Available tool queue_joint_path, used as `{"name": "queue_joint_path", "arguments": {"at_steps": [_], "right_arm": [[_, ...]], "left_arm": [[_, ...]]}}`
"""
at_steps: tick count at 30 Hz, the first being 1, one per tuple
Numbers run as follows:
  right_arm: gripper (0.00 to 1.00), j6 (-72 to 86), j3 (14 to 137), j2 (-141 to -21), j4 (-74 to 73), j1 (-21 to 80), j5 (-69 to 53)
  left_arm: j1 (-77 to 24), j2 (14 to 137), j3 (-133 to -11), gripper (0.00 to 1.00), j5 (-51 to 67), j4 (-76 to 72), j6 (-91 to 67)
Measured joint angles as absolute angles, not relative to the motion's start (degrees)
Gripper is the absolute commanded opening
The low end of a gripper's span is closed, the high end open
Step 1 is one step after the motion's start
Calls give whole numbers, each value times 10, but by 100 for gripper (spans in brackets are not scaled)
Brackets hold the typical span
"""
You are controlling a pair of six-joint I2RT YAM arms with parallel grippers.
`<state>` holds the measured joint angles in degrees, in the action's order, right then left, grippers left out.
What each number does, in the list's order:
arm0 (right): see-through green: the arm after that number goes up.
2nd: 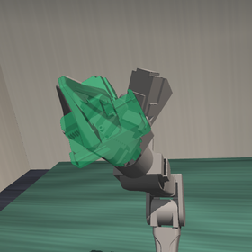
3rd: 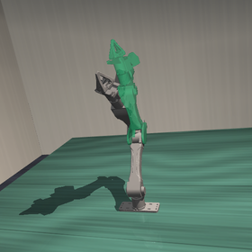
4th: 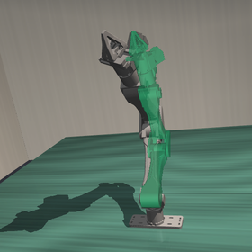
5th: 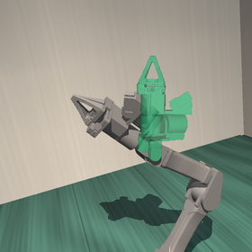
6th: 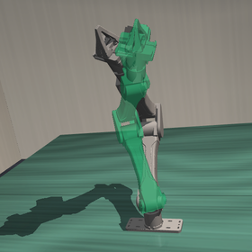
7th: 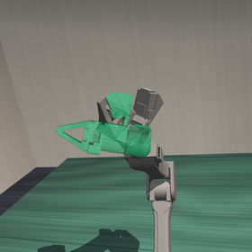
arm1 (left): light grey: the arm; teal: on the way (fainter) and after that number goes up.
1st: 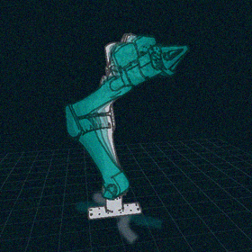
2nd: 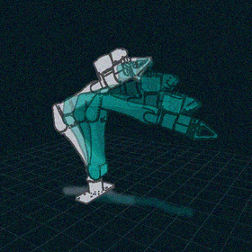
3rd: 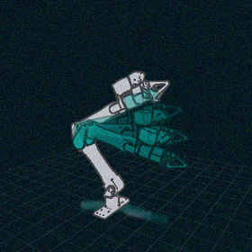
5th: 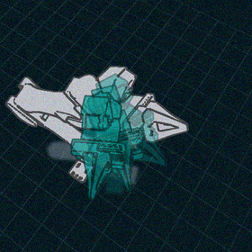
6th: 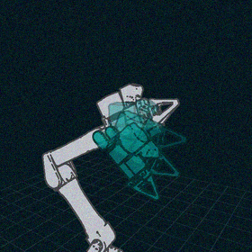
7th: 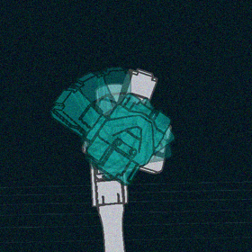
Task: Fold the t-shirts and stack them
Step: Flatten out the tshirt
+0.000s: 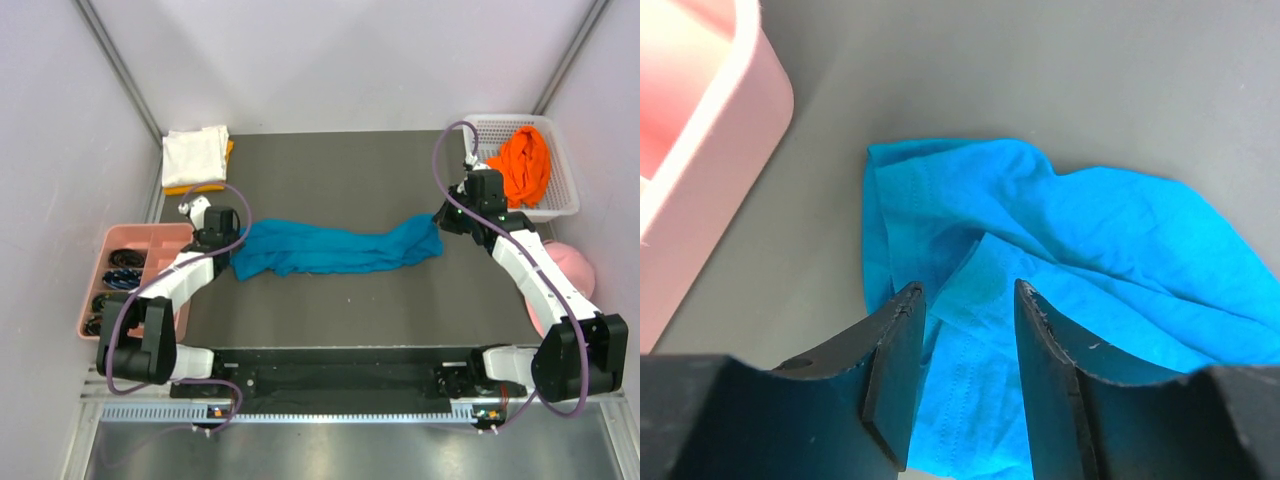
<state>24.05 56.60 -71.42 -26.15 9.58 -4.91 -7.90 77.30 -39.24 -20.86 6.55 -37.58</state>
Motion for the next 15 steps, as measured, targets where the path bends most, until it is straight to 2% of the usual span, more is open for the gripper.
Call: {"name": "queue_joint_path", "arguments": {"at_steps": [11, 15], "right_arm": [[0, 241, 566, -714, -262, 96, -49], [0, 241, 566, -714, -262, 96, -49]], "left_arm": [[-79, 777, -360, 47, -203, 64, -379], [-79, 782, -357, 43, -203, 60, -380]]}}
